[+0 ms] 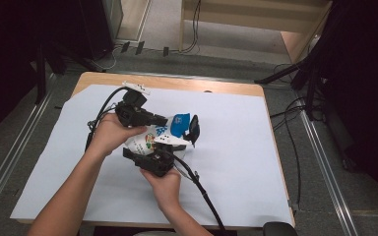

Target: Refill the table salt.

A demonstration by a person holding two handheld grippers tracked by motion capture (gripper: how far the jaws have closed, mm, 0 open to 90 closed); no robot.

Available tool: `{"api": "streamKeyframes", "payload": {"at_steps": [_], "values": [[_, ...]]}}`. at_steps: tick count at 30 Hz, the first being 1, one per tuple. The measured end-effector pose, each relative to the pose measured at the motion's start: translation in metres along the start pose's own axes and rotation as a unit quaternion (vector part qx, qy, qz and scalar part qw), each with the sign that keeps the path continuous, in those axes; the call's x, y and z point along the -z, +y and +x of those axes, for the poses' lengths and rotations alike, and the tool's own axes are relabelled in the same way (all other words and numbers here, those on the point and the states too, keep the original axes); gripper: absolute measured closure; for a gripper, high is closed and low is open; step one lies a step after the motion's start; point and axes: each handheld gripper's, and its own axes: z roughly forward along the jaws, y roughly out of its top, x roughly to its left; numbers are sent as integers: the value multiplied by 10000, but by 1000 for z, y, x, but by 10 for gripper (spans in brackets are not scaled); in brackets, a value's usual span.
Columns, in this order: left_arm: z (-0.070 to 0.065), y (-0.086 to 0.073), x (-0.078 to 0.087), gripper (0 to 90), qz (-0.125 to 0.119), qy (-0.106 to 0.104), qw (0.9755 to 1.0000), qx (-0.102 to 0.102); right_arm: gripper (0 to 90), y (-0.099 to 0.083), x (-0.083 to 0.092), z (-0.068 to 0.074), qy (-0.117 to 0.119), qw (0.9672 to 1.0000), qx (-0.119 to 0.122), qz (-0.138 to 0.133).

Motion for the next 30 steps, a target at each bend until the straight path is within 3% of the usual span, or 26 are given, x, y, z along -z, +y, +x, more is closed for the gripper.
{"api": "streamKeyframes", "payload": {"at_steps": [30], "values": [[0,0,0,880,-36,-22,10000,16,654,1,0,1,-22,10000,13,22]]}}
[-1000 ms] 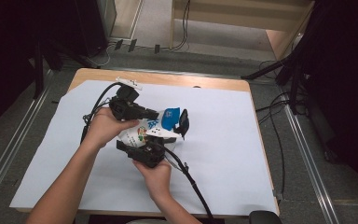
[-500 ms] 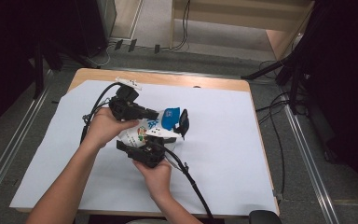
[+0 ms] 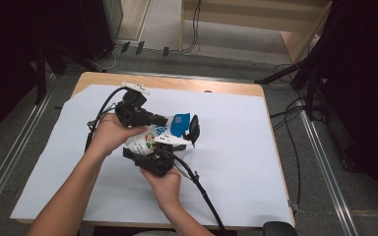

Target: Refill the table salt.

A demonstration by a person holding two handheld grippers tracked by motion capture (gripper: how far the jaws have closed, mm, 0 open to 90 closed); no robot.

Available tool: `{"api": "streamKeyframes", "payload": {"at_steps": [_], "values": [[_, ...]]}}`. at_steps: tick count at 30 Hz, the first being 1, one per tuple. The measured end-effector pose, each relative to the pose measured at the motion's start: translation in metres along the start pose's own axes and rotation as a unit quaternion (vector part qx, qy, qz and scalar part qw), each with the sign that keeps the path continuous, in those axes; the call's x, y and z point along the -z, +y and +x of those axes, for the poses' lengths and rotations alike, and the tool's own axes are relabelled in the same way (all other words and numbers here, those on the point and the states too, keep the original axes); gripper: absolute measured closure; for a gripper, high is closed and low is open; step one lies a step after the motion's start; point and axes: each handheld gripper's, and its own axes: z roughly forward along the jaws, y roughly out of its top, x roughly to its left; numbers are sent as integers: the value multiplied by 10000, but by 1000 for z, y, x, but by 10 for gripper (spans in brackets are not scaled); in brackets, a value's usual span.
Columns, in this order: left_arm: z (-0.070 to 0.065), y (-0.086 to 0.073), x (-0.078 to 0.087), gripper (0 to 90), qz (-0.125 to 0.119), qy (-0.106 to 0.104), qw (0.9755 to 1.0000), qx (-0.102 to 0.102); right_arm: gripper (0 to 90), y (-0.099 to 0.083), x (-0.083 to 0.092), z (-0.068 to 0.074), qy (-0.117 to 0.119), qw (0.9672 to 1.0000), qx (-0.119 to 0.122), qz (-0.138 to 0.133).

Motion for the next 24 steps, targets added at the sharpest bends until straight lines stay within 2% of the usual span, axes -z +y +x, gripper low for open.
{"api": "streamKeyframes", "payload": {"at_steps": [5,9,15,24], "values": [[0,0,0,880,14,14,10000,1,649,0,0,1,-14,10000,35,16],[1,0,0,880,12,21,10000,12,612,0,-1,1,21,10000,61,43],[1,0,0,880,10,24,10000,33,617,0,-1,1,6,9999,112,85],[-1,0,1,879,-10,22,10000,18,650,0,0,1,29,10000,-14,-11]]}}
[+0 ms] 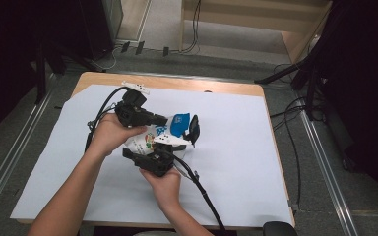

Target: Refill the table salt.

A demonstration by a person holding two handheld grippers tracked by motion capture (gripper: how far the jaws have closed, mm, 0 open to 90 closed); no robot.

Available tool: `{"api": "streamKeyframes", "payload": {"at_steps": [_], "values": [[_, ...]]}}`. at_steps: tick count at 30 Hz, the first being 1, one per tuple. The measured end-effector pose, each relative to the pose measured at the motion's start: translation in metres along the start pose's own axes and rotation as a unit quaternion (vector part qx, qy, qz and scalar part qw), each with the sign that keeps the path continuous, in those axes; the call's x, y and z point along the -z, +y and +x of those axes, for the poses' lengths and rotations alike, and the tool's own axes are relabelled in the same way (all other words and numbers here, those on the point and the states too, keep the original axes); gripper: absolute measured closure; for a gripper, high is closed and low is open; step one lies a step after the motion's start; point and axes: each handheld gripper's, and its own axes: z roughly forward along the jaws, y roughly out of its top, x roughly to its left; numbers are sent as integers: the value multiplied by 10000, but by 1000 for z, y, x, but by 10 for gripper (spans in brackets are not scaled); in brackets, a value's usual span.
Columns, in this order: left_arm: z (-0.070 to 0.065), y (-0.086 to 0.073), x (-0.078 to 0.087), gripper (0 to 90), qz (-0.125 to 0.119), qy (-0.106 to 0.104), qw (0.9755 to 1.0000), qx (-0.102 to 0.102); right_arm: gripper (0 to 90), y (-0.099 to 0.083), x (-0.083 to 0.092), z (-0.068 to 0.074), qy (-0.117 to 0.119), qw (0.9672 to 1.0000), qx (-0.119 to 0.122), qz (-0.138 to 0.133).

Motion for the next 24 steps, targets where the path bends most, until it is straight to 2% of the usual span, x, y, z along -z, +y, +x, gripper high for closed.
{"api": "streamKeyframes", "payload": {"at_steps": [12,24], "values": [[0,0,2,879,-20,-16,10000,1,652,0,0,-1,86,9999,-138,-52],[-1,0,2,878,-13,-1,10000,-8,652,-1,-1,-1,95,9998,-128,-78]]}}
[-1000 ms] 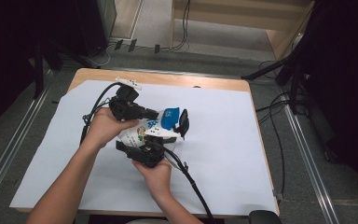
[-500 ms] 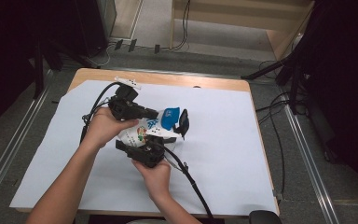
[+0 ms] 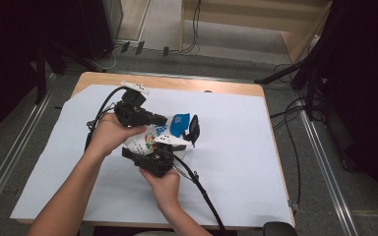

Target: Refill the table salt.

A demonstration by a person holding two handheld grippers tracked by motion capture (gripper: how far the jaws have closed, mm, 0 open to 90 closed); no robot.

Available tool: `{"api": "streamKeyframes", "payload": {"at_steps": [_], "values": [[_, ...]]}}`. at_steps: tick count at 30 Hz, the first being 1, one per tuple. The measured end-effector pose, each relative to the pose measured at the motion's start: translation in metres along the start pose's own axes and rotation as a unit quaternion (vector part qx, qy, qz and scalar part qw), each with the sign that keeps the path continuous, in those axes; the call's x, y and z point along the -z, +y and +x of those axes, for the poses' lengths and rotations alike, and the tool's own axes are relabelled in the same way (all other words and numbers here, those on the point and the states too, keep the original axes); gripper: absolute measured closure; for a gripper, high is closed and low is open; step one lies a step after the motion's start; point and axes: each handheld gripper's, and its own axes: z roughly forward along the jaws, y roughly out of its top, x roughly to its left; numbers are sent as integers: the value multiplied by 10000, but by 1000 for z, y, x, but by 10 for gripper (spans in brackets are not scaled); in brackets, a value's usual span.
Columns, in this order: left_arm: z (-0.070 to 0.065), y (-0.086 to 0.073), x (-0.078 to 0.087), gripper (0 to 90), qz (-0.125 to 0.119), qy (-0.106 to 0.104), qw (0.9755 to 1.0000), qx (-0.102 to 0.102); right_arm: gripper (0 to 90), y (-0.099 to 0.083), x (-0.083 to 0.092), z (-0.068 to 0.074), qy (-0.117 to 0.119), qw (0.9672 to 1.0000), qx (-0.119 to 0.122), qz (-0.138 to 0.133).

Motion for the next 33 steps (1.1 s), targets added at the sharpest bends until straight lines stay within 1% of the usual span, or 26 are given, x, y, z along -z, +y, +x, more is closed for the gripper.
{"api": "streamKeyframes", "payload": {"at_steps": [5,9,12,15,19,22,25,28,33], "values": [[0,0,0,878,1,-9,10000,-33,652,0,0,0,-11,10000,27,-4],[0,0,-1,879,8,-18,10000,-7,652,0,0,0,-20,10000,45,8],[0,0,-1,879,-3,-14,10000,-4,644,0,0,0,-37,9999,131,37],[0,0,-1,879,2,-2,10000,-13,617,0,1,1,-71,9997,240,58],[1,0,-1,879,-8,-10,10000,22,597,1,0,2,-93,9993,343,125],[1,0,-1,880,11,-15,10000,28,596,0,-1,2,-126,9988,441,187],[1,0,-2,881,28,-34,10000,39,606,-1,-2,3,-174,9984,482,243],[1,0,-2,880,11,-29,10000,30,646,-1,-2,3,-196,9984,478,251],[0,0,-1,880,-16,-40,10000,34,667,-1,-1,2,-144,9991,348,190]]}}
